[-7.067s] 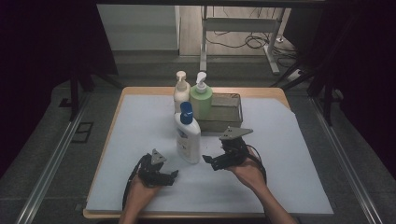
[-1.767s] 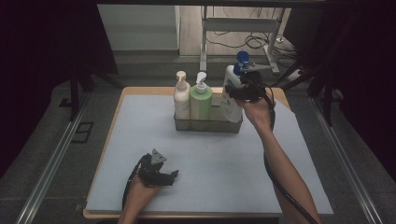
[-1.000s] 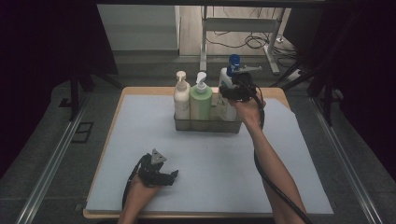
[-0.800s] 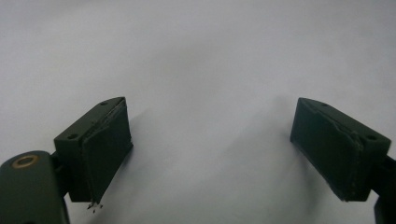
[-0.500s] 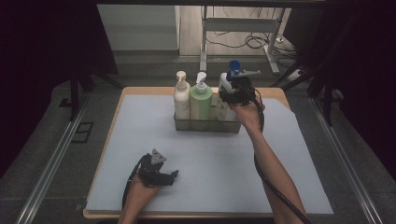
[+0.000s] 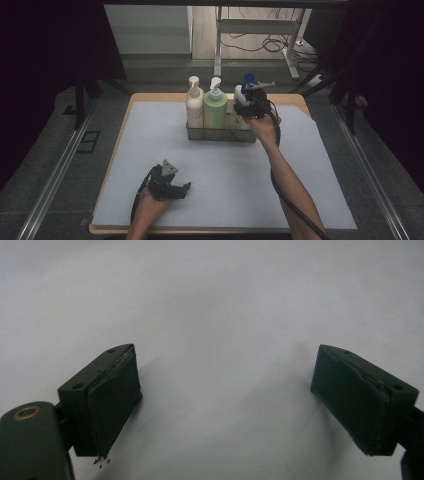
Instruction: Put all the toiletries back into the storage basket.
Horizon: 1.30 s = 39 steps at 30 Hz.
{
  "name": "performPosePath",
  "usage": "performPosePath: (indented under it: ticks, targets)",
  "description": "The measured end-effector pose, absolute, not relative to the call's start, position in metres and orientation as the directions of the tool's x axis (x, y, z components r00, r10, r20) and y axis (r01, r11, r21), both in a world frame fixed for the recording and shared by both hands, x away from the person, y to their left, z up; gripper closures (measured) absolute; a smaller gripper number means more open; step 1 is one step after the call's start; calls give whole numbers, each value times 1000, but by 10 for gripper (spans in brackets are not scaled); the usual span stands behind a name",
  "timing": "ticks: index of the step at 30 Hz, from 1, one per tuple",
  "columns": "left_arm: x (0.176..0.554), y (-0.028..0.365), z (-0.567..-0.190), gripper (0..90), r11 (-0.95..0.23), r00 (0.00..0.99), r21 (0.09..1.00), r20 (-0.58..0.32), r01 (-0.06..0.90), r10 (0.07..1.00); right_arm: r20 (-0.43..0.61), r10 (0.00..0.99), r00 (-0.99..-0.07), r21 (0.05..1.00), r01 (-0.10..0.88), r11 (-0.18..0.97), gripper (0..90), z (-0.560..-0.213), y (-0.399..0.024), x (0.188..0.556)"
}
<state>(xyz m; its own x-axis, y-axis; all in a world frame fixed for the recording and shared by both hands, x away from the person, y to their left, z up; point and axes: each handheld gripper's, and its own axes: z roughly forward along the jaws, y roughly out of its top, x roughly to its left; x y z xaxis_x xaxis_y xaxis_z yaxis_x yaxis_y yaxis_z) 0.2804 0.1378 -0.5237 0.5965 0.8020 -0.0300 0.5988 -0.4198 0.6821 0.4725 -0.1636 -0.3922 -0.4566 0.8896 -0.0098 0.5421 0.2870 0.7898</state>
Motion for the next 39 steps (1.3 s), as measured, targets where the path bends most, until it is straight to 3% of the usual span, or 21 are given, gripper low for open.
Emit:
performPosePath:
  ticks: [21, 39]
  targets:
    - [280, 138, -524, 121, -420, 597, 682, -30, 599, 802, -6, 884, -467, 785, 545, 293, 355, -397, -166, 474]
    - [280, 138, -524, 121, -418, 596, 683, -32, 599, 802, 25, 860, -510, 802, 523, 287, 345, -394, -184, 453]
